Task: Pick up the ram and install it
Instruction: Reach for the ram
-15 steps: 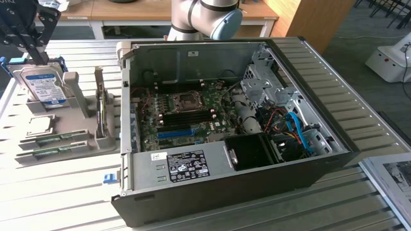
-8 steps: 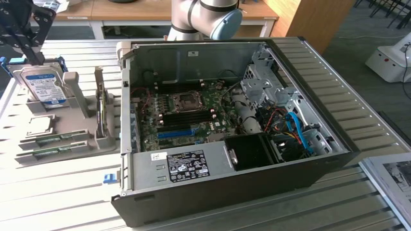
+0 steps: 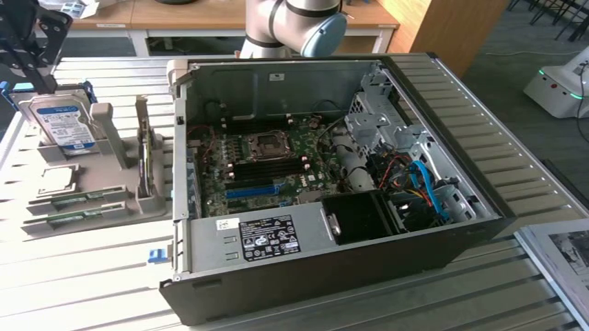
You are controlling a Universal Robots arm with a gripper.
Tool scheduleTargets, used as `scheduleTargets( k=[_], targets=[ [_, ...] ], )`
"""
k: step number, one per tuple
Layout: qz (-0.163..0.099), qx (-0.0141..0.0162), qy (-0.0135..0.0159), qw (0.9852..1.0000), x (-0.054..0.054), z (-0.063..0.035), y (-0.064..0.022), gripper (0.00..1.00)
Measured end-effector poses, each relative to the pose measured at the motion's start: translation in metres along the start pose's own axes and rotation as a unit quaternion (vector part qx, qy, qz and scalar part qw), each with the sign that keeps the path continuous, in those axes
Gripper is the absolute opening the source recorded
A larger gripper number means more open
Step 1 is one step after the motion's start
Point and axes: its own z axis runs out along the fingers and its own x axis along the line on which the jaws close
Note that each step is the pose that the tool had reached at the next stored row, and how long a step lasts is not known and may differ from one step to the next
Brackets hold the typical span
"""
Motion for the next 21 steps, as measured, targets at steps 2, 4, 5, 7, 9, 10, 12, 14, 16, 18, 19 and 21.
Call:
scheduleTargets(
  k=[2, 4, 5, 7, 9, 10, 12, 14, 16, 18, 19, 21],
  targets=[
    [0.0, 0.0, 0.0, 1.0, 0.0009, 0.0, -0.0001, 0.1],
    [0.0, 0.0, 0.0, 1.0, 0.0009, 0.0, -0.0001, 0.1],
    [0.0, 0.0, 0.0, 1.0, 0.0009, 0.0, -0.0001, 0.1],
    [0.0, 0.0, 0.0, 1.0, 0.0009, 0.0, -0.0001, 0.1],
    [0.0, 0.0, 0.0, 1.0, 0.001, 0.0, -0.0001, 0.1],
    [0.0, 0.0, 0.0, 1.0, 0.0011, 0.0, -0.0003, 0.1],
    [0.0, 0.0, 0.0001, 1.0, 0.001, -0.0001, -0.0008, 0.1],
    [0.0, 0.0, 0.0, 1.0, 0.0009, 0.0, -0.0015, 0.1],
    [0.0, 0.0, 0.0, 1.0, 0.0009, -0.0001, -0.0024, 0.1],
    [0.0, 0.0, 0.0, 1.0, 0.0008, -0.0001, -0.0033, 0.1],
    [0.0, 0.0, 0.0, 1.0, 0.0008, -0.0002, -0.0038, 0.1],
    [0.0, 0.0, 0.0, 1.0, 0.0008, -0.0002, -0.0047, 0.1]
  ],
)
